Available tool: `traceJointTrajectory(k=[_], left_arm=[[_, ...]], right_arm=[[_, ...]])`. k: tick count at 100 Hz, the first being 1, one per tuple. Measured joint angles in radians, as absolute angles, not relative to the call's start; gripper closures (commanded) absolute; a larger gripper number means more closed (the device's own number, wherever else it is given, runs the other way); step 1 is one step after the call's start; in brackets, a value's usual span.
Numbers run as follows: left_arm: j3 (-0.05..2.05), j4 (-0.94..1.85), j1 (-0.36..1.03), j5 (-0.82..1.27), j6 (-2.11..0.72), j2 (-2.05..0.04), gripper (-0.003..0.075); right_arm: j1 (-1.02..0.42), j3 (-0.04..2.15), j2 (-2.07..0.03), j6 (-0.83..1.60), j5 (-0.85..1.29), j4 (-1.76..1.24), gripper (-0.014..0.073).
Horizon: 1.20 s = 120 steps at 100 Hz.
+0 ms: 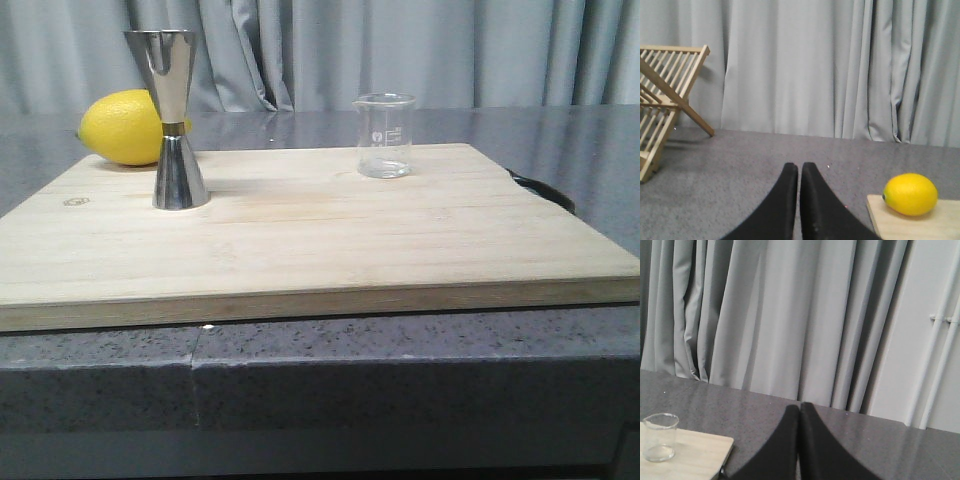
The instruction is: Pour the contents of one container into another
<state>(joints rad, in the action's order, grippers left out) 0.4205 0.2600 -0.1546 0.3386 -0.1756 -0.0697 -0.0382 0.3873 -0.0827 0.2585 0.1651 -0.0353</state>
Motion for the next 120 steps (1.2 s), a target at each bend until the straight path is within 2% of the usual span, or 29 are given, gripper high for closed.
traceJointTrajectory(k=[23, 59, 120], left_arm=[[0.284, 0.372, -0.142, 0.406, -0.194, 0.005, 0.0739], [0.237, 0.464, 0.026, 0.328, -0.339, 0.005, 0.0739], [0.221, 0.493, 0.031, 0.283, -0.345, 0.005, 0.0739]], right_arm=[[-0.038, 0.290, 0.009, 0.259, 0.215, -0.045, 0.0656], [-0.038, 0.239, 0.009, 0.259, 0.243, -0.090, 0.0656], [-0.038, 0.239, 0.009, 0.259, 0.239, -0.105, 0.0656]])
